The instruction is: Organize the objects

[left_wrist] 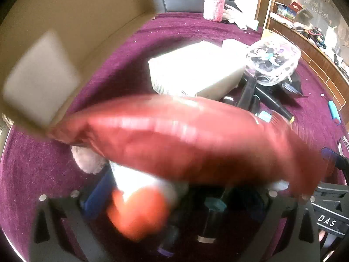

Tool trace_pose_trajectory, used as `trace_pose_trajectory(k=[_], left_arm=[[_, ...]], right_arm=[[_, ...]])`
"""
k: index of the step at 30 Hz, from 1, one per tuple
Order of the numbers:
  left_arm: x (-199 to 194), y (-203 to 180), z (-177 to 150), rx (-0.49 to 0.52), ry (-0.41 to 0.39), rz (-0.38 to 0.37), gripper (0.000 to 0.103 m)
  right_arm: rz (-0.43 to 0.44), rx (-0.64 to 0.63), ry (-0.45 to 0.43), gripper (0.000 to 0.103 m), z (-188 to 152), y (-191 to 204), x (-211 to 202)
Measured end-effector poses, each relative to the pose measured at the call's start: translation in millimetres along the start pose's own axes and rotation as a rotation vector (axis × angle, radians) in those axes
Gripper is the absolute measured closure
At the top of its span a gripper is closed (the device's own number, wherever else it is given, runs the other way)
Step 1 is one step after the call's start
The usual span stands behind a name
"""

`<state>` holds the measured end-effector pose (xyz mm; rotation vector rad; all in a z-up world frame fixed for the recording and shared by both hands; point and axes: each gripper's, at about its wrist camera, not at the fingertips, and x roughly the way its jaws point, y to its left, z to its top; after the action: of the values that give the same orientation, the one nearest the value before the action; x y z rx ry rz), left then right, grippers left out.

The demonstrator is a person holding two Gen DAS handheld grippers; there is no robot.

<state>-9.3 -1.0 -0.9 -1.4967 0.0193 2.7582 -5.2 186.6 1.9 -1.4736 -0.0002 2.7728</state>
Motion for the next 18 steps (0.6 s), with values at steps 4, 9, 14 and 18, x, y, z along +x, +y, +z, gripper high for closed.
trace_pose_trajectory(k=[4,9,14,18], left_arm=[[0.1,-0.3,0.4,0.0,0.0,0.0,0.0],[0.3,-0.2,0.9,0.0,0.001,0.0,0.0],[0.3,-0.3,1.1,0.0,0.001,0.0,0.0],[0.6,-0.2,1.6,0.0,0.001,0.0,0.0]], right_arm=[[-0.001,-0.001,0.0,0.0,-1.9,-1.1,-1.3],[-0.002,-0.001,0.0,0.0,0.4,-0.3,1.3],[0.0,0.0,0.0,0.0,1.1,-1.3,1.7],[0.005,-0.006,0.0,0.0,-0.3,1.7,-0.3]])
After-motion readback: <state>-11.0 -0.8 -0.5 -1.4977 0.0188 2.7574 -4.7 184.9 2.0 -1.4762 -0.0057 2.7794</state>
